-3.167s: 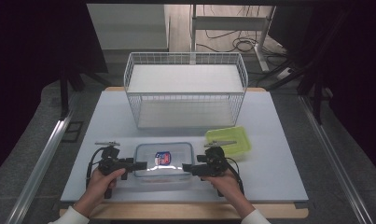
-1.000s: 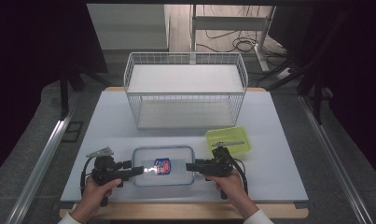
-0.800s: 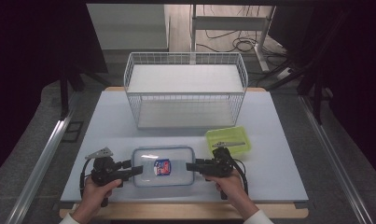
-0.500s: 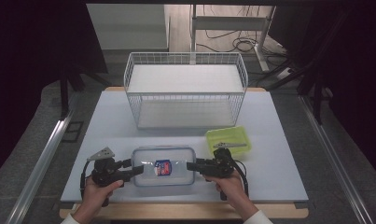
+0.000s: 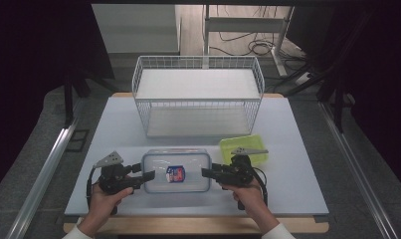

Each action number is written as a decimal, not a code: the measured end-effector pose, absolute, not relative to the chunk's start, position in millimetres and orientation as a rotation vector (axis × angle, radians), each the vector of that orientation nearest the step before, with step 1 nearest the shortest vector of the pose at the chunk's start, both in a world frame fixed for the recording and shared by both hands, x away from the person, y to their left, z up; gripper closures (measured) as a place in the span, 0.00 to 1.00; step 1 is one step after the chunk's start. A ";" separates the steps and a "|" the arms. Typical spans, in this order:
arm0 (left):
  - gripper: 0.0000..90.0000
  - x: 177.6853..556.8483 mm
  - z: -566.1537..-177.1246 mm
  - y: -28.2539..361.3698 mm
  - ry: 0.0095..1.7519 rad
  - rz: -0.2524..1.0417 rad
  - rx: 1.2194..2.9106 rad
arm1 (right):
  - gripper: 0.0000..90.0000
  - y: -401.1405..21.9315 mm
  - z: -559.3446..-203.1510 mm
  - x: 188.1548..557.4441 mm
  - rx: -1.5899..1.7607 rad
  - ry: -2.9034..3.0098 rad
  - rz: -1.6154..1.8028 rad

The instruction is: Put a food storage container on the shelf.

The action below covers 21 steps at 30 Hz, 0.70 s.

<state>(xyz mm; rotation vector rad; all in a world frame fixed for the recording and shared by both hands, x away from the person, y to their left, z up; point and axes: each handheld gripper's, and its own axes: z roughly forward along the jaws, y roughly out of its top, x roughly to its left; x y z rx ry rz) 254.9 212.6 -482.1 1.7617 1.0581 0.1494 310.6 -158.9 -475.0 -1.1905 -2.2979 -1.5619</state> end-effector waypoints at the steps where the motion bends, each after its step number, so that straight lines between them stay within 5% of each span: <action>1: 0.47 256.6 -480.6 211.7 1.056 0.152 1.761 | 0.58 -159.6 -473.2 311.5 -1.191 -2.302 -1.566; 21: 0.47 298.7 -420.5 195.4 0.960 0.217 1.735 | 0.58 -175.7 -404.7 338.9 -1.159 -2.397 -1.706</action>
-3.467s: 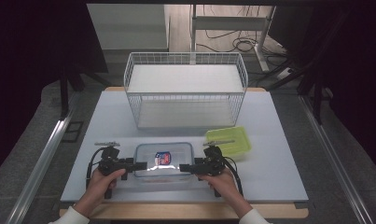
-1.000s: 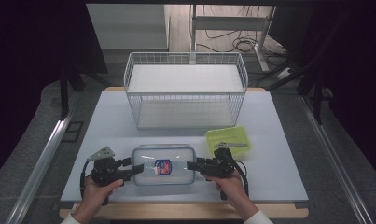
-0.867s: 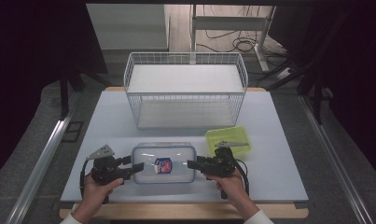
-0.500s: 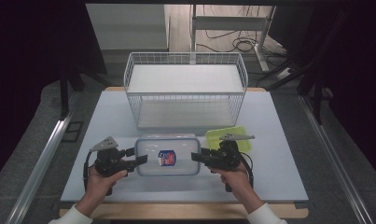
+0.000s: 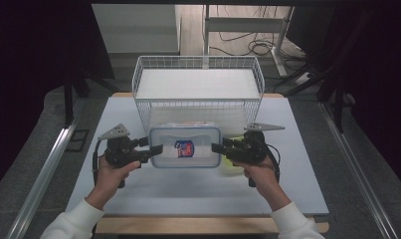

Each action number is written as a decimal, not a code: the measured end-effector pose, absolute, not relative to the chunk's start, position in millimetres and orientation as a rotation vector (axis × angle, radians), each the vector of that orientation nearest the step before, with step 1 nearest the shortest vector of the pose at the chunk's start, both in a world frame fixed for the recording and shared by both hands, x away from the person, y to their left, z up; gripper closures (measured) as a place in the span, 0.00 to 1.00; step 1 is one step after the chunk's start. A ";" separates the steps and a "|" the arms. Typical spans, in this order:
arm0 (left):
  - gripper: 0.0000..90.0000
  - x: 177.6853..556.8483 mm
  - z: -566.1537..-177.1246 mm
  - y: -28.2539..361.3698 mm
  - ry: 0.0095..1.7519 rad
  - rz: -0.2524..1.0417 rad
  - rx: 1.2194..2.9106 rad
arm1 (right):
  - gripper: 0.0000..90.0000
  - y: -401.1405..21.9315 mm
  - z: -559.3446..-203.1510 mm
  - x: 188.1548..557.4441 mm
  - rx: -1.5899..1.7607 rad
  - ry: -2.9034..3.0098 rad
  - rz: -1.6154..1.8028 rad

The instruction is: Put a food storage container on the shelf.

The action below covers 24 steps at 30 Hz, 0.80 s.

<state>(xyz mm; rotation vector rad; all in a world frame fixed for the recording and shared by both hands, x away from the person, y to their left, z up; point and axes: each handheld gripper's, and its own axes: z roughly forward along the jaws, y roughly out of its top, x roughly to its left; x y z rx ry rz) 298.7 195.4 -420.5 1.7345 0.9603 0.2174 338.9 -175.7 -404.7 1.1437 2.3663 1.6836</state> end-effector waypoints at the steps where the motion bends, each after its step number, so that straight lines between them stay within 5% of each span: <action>1: 0.47 301.2 -417.0 193.9 0.954 0.221 1.734 | 0.58 -176.8 -401.3 340.4 1.141 2.364 1.682; 24: 0.47 338.5 -371.8 185.6 0.915 0.248 1.718 | 0.58 -188.2 -353.6 376.3 1.088 2.339 1.683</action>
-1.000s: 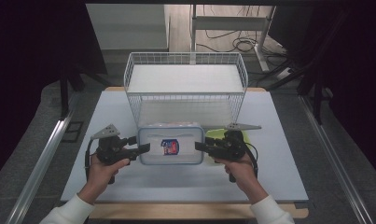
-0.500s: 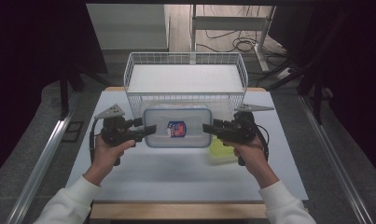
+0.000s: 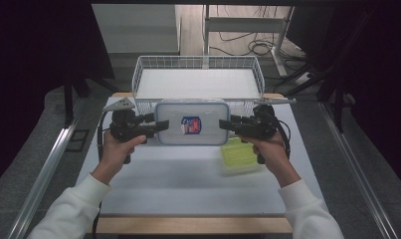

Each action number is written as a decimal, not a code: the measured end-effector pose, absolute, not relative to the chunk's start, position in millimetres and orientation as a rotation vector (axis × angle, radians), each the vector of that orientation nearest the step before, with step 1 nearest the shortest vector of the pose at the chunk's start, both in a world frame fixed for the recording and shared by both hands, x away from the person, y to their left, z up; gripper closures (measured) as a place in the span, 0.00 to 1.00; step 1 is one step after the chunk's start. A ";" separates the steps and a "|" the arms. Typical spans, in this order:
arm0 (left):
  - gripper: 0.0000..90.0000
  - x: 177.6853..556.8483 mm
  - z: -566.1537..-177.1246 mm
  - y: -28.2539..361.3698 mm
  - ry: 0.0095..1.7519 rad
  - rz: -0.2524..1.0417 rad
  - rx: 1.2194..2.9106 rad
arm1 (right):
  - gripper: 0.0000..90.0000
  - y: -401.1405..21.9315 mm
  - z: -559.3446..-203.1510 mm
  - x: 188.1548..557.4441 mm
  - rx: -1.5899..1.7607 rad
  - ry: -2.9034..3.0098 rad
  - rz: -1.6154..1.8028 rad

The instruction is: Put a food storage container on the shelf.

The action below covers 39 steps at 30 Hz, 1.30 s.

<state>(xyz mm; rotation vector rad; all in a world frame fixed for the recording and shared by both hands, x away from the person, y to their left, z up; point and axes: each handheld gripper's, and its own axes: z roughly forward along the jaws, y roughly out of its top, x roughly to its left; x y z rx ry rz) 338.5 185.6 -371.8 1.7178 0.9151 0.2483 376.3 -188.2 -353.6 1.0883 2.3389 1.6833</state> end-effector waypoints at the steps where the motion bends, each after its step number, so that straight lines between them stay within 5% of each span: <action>1: 0.47 339.5 -369.8 185.5 0.912 0.253 1.717 | 0.58 -188.3 -352.0 377.0 1.089 2.337 1.685; 22: 0.47 393.0 -312.7 184.6 0.882 0.309 1.751 | 0.58 -190.1 -308.7 426.3 1.079 2.300 1.735; 39: 0.46 444.3 -309.3 185.5 0.944 0.231 1.745 | 0.58 -186.3 -291.8 480.3 1.155 2.364 1.668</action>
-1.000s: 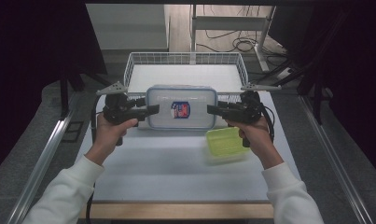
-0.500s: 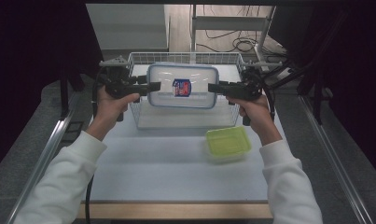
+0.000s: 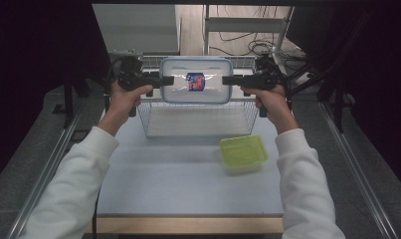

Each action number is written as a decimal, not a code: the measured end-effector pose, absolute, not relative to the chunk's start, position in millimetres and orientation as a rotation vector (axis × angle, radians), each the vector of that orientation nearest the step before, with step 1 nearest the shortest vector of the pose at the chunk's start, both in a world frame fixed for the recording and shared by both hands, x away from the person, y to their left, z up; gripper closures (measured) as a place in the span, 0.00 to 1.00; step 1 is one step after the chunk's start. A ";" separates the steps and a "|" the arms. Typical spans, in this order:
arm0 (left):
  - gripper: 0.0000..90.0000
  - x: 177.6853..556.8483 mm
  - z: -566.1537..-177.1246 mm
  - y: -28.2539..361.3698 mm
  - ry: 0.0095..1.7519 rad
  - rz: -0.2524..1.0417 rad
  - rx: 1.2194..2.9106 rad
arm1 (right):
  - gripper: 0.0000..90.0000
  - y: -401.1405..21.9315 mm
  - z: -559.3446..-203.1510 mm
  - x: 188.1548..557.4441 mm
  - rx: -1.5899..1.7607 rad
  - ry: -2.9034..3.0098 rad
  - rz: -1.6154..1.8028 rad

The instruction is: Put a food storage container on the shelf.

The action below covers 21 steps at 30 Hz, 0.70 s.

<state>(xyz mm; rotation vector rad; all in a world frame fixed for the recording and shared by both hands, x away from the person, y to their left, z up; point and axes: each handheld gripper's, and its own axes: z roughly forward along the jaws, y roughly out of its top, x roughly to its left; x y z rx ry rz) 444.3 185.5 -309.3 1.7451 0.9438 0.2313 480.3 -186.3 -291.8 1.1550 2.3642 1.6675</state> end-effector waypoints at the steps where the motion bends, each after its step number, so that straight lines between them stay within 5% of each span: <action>1: 0.46 446.4 -309.9 185.0 0.950 0.226 1.739 | 0.57 -187.0 -293.0 484.4 1.165 2.370 1.666; 10: 0.47 465.9 -307.2 183.9 0.990 0.173 1.737 | 0.56 -190.8 -293.9 508.2 1.245 2.370 1.700; 21: 0.35 495.3 -312.5 175.8 1.094 0.122 1.681 | 0.53 -188.7 -302.4 522.6 1.382 2.237 1.740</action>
